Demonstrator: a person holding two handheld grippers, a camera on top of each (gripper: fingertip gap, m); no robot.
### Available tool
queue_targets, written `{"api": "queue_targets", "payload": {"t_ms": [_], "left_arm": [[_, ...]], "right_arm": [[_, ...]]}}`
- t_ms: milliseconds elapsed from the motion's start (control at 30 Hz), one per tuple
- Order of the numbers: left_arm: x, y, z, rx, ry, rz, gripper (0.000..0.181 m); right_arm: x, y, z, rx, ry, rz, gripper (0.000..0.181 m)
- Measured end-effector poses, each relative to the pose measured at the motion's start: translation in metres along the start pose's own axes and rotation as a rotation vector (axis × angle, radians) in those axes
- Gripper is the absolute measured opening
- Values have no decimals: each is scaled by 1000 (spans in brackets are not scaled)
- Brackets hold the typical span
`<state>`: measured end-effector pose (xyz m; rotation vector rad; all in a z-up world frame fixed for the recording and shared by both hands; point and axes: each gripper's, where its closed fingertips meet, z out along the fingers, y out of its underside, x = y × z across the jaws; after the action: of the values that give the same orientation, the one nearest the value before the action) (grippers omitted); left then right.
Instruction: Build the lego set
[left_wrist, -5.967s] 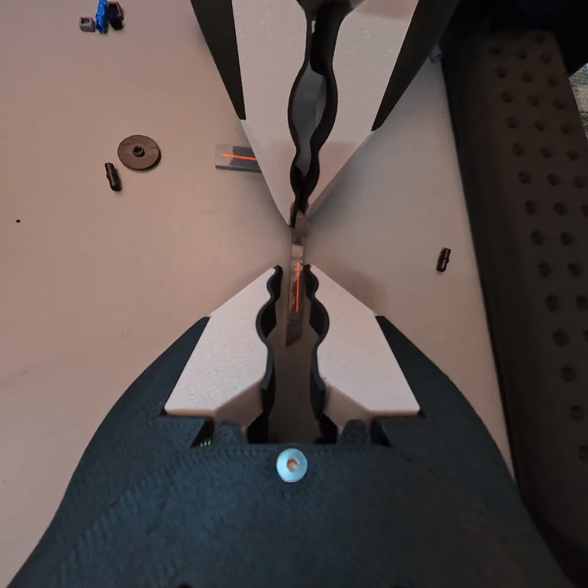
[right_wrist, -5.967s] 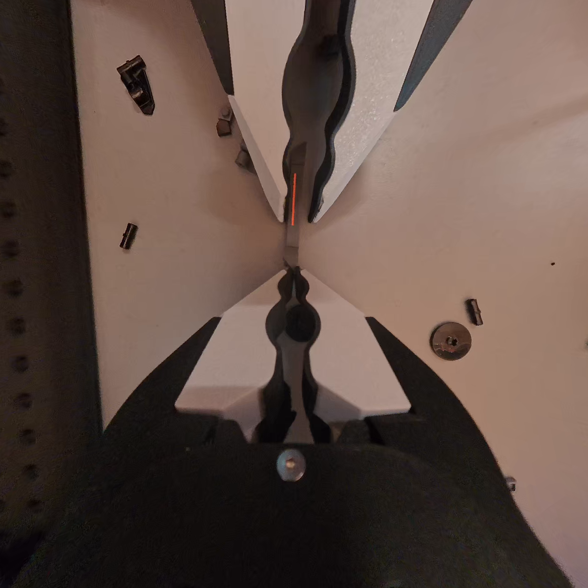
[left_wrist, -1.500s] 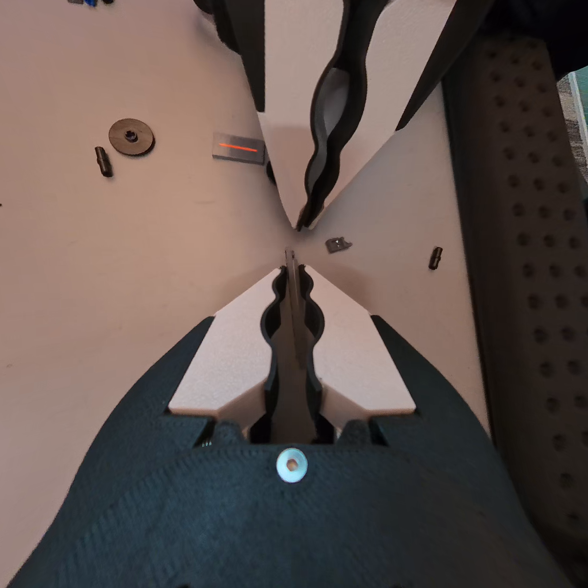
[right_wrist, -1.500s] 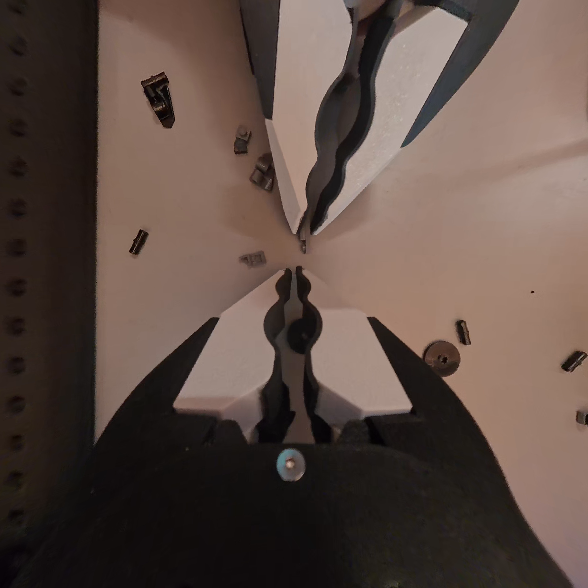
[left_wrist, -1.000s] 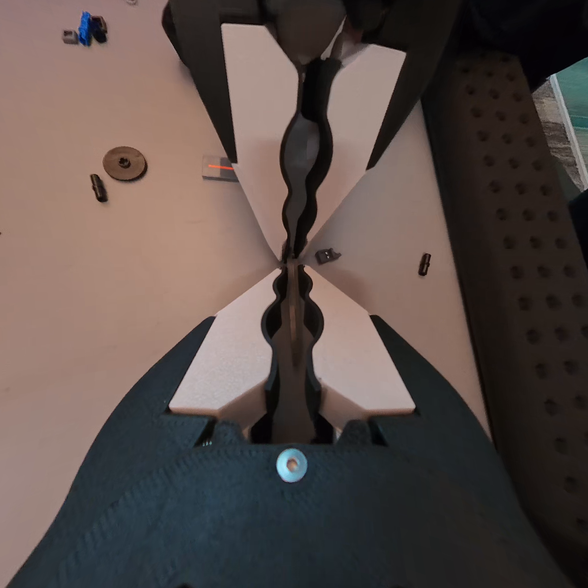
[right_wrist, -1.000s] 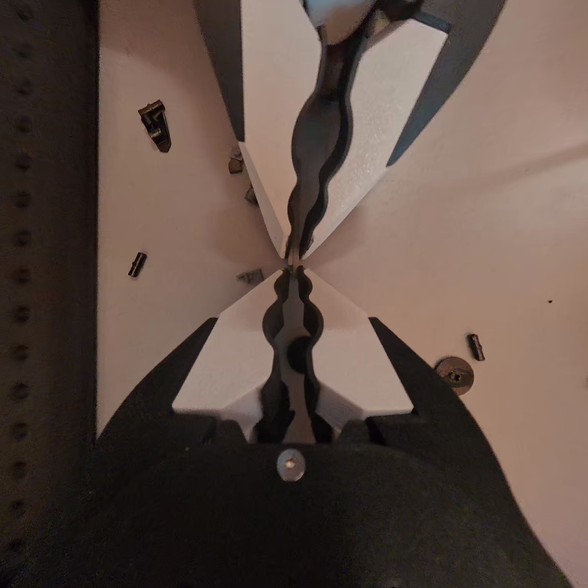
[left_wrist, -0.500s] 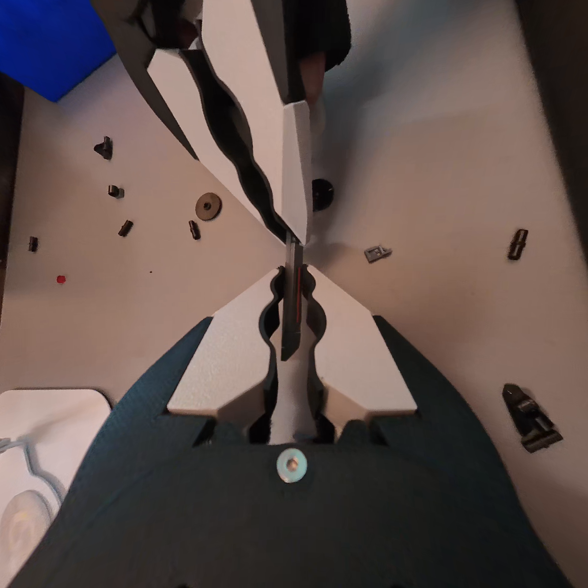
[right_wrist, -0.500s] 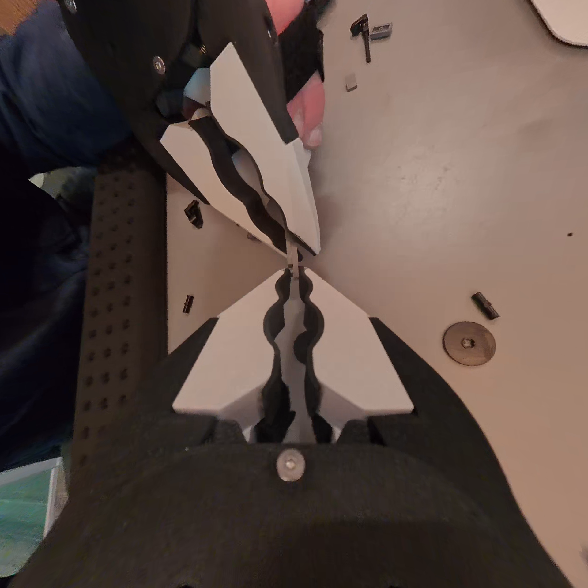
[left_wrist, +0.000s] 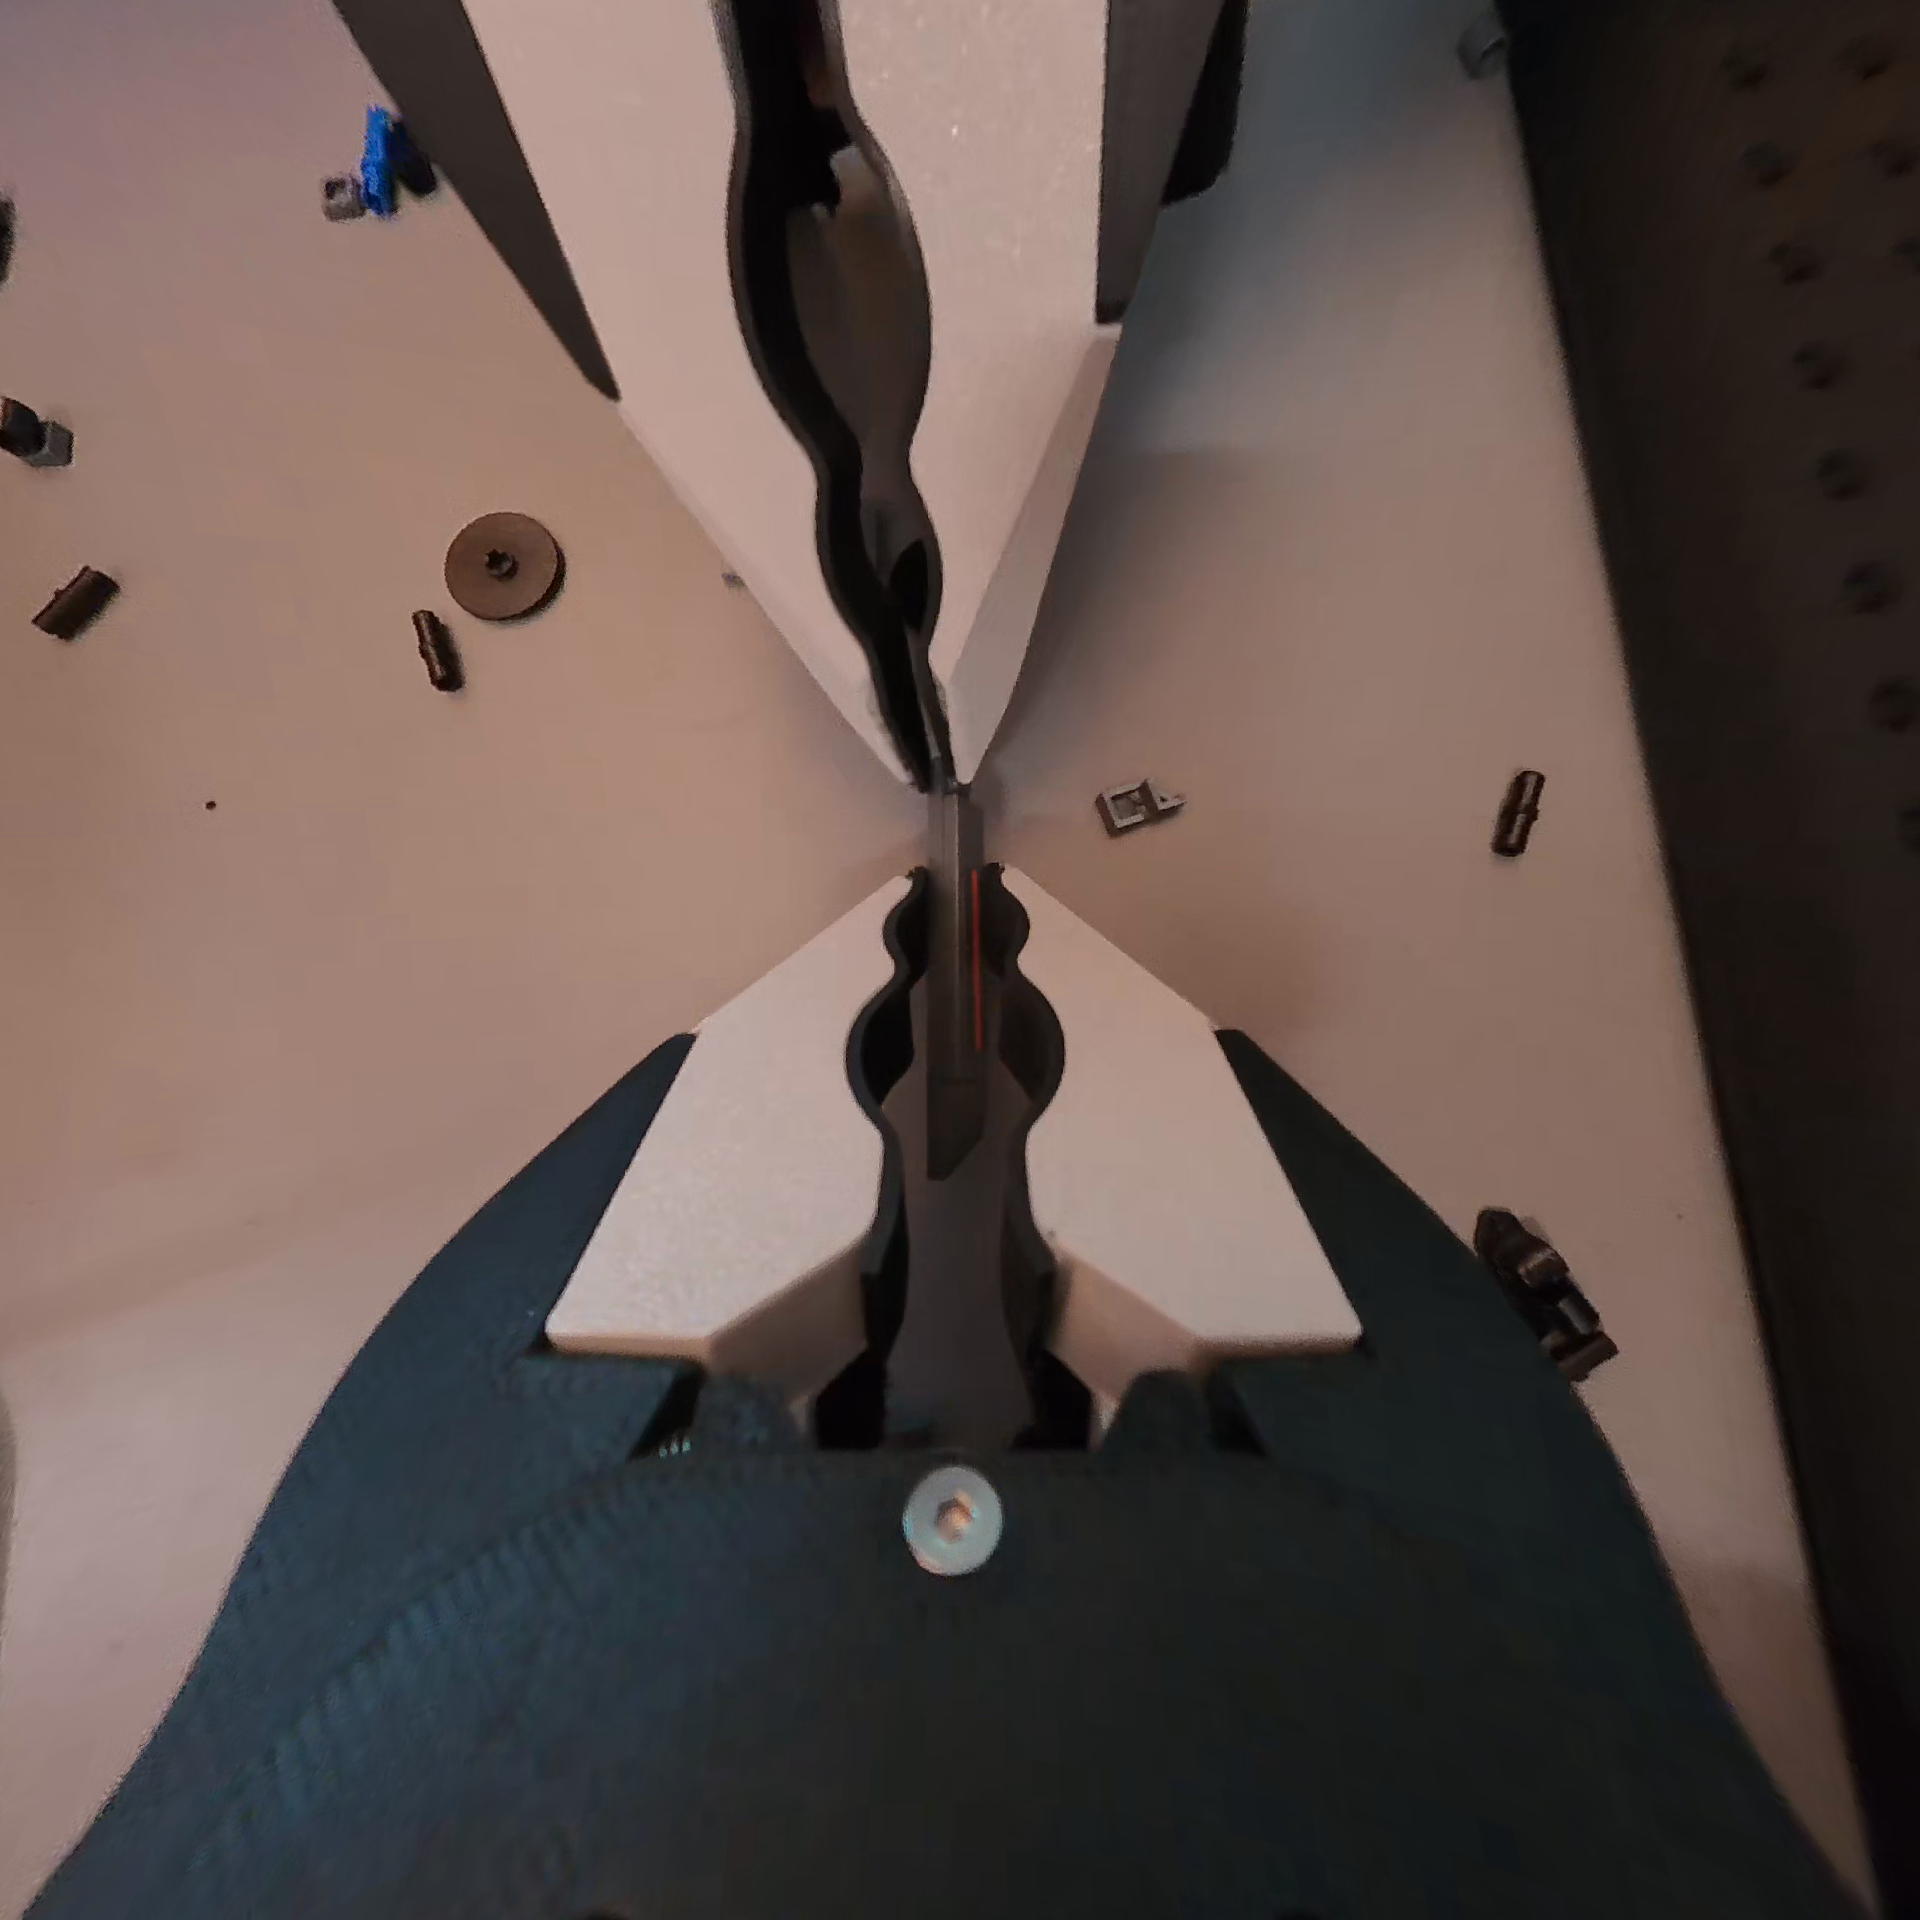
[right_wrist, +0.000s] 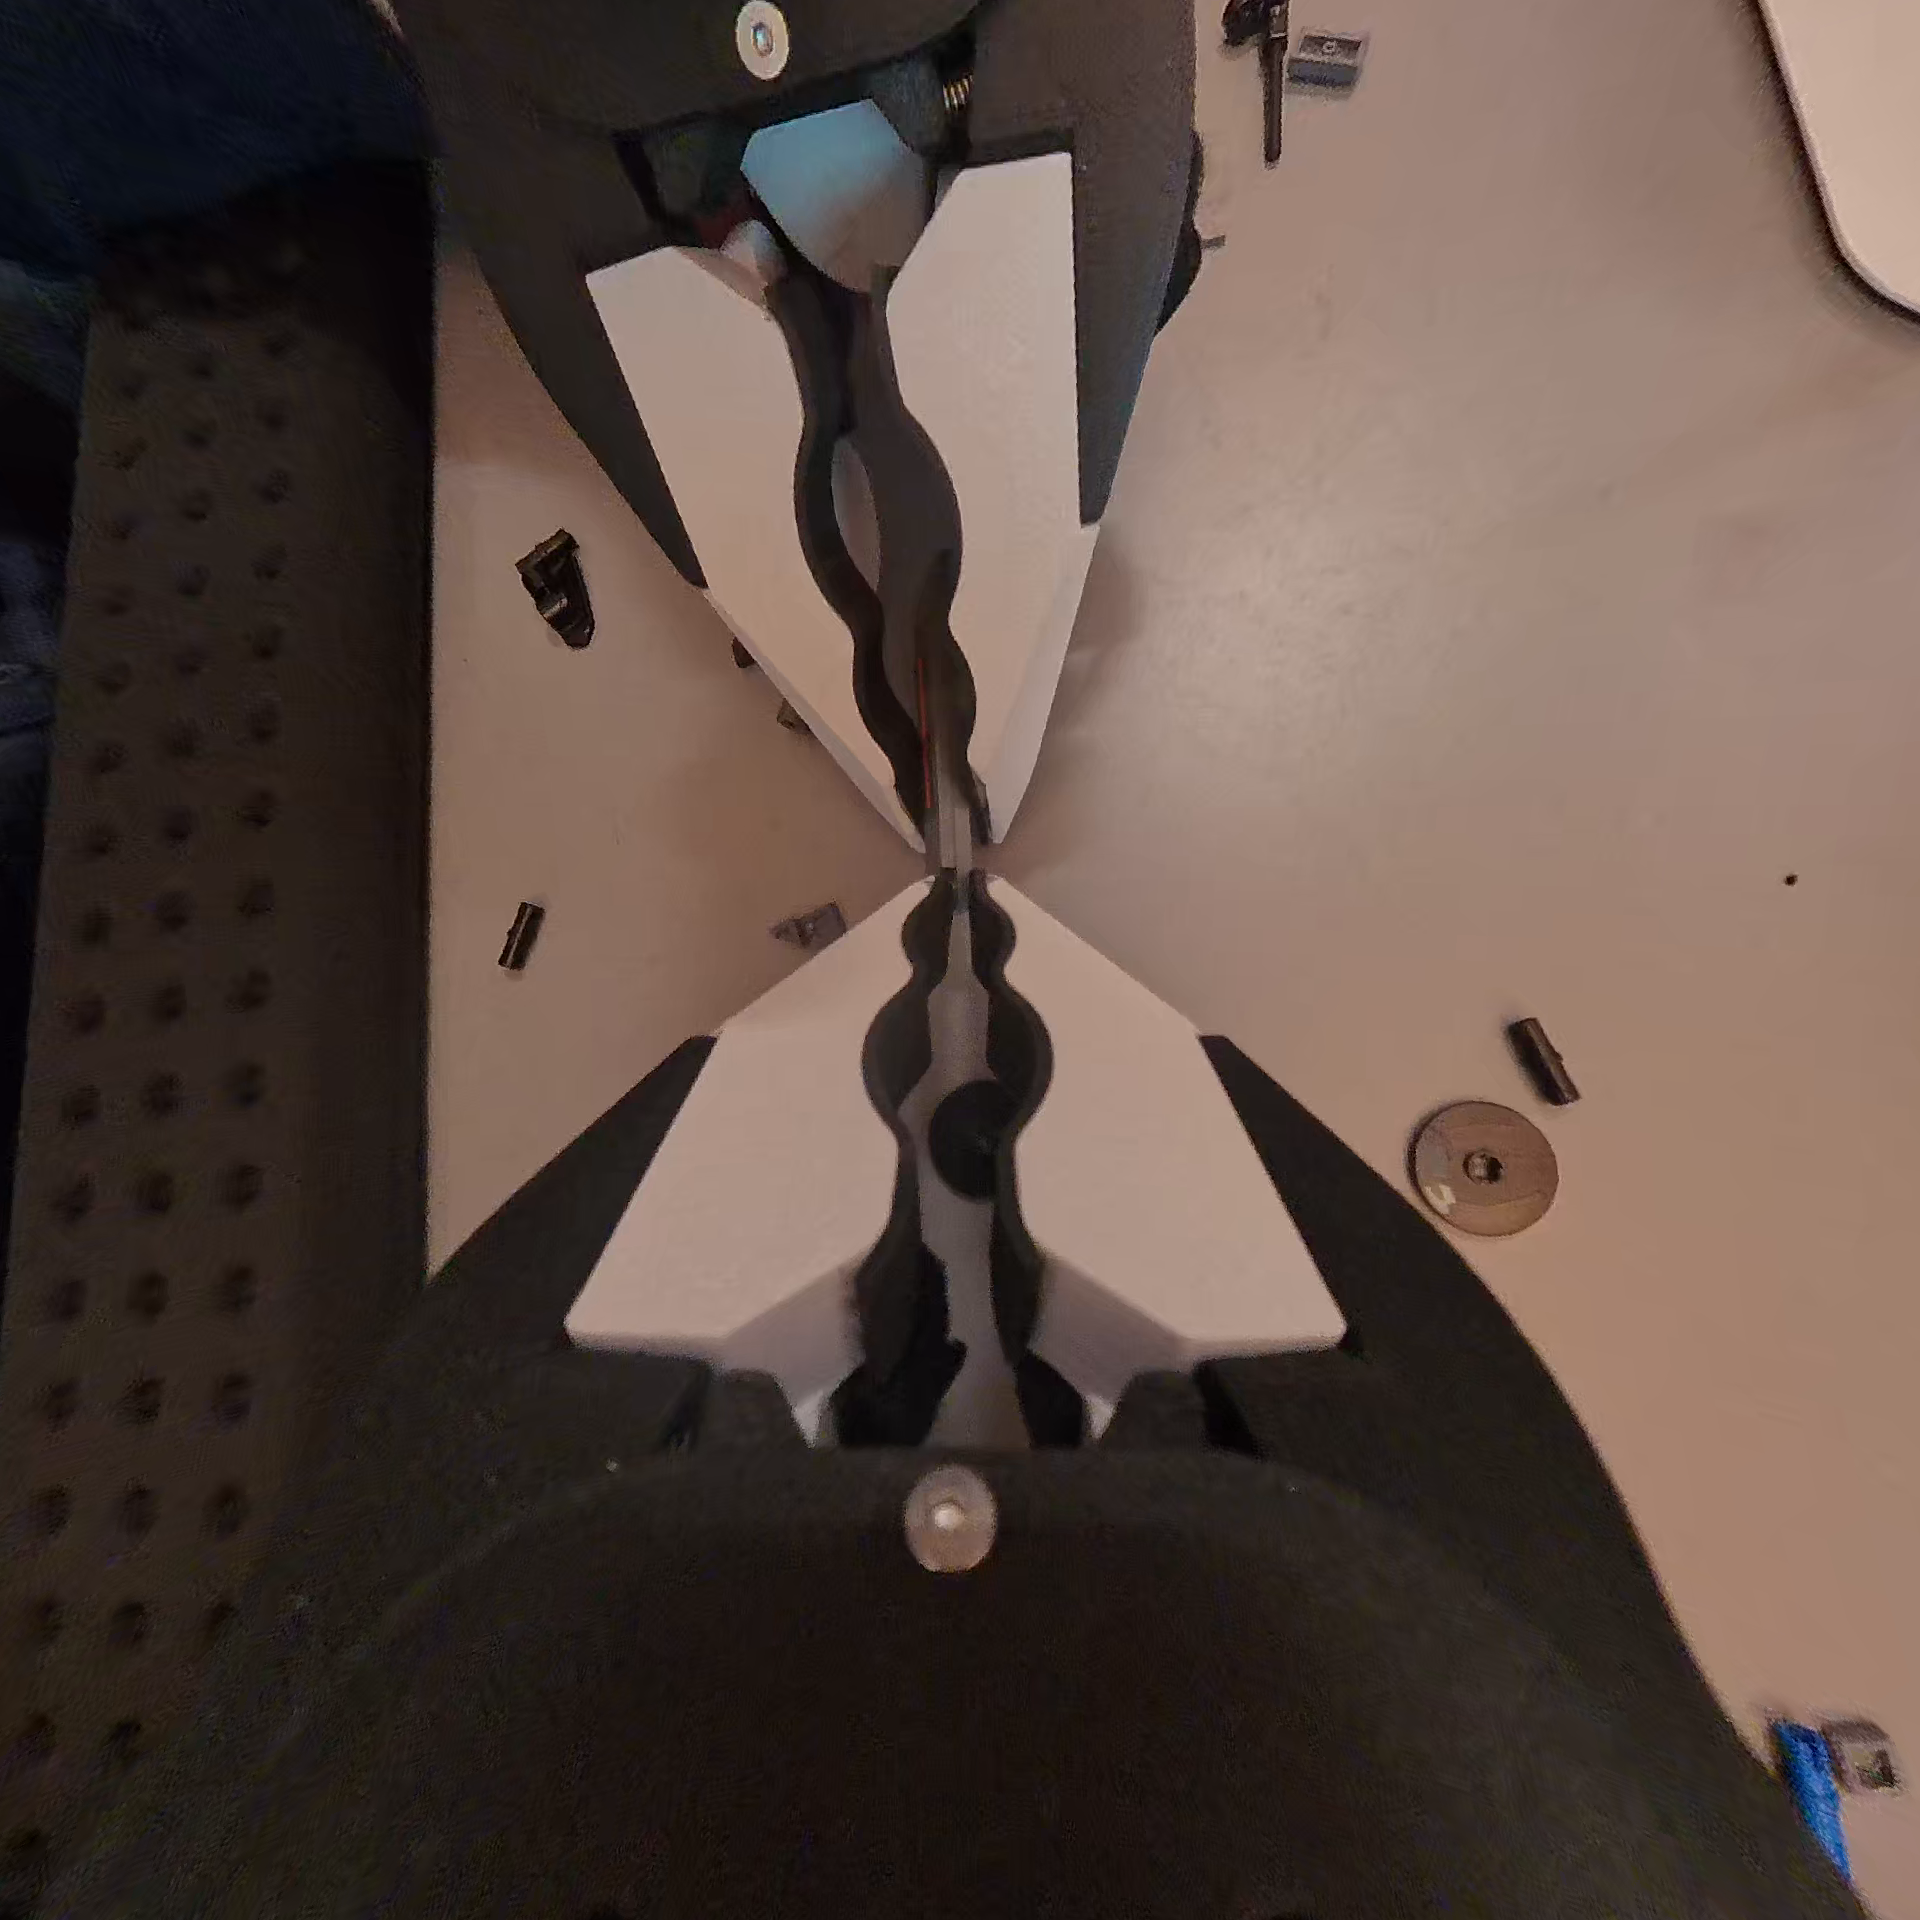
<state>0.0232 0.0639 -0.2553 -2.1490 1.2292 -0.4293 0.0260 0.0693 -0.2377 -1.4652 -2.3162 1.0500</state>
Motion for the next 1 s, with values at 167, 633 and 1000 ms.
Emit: {"api": "queue_targets", "payload": {"t_ms": [167,633,1000], "left_arm": [[0,-7,-3,41,3,0,8],[0,-16,-8,138,89,-144,8],[-14,-14,-9,42,-151,118,14]], "right_arm": [[-1,0,-2,14,-24,32,0],[2,0,3,-63,135,-215,5],[4,7,1,-54,53,-44,5]]}}
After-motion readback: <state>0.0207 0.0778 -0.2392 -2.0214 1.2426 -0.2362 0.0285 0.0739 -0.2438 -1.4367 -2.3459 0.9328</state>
